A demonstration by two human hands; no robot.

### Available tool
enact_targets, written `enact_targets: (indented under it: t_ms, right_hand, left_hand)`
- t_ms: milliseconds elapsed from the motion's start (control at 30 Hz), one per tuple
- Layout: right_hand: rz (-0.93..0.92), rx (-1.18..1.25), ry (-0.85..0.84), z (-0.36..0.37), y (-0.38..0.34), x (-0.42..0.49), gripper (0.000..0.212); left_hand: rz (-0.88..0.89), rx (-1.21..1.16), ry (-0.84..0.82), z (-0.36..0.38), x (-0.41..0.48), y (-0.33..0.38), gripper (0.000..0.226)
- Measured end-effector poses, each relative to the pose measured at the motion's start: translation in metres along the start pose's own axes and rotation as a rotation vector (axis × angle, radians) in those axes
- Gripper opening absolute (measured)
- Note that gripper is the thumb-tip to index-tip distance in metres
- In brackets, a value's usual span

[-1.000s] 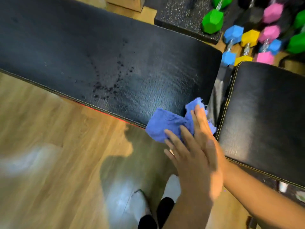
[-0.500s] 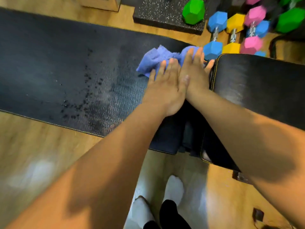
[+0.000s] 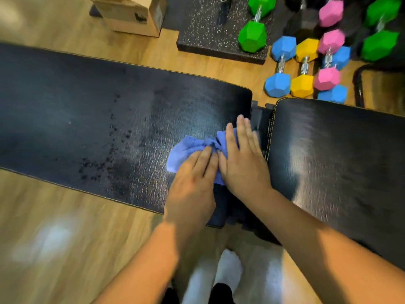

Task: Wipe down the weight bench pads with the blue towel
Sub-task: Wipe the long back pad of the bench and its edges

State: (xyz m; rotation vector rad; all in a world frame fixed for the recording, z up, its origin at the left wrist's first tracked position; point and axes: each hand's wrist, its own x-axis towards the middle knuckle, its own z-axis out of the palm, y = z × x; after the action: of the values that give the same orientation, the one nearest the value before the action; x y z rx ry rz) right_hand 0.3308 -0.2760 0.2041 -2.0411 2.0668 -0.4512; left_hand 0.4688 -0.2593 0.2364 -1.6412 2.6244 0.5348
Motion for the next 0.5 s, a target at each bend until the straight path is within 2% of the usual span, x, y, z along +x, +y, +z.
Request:
enact_targets:
  t_ms: [100, 200, 267, 367, 500]
  right_hand:
    - [-0.005, 0.115, 0.053, -0.009, 0.002, 0.013, 0.053]
    - [-0.120, 0.175, 0.105, 0.002, -0.016, -0.014, 0.044]
    - [-0.206, 0.115, 0.050, 0.010, -0.024, -0.031, 0.044]
    - [-0.202, -0.042, -0.052, 0.013, -0.046, -0.034, 0.050]
    - [-0.232, -0.288, -0.239, 0.016, -0.084, -0.033, 0.062]
  left_hand:
    - [-0.018, 0.040, -0.058, -0.002, 0.004, -0.001, 0.059]
    - [-0.018, 0.104, -0.083, -0.001, -0.010, -0.007, 0.059]
    - [-0.013, 0.118, -0.092, -0.003, -0.023, -0.009, 0.057]
    - [-0.066, 0.101, -0.171, -0.002, -0.045, -0.031, 0.061]
    - [-0.129, -0.062, -0.089, -0.014, -0.062, -0.059, 0.064]
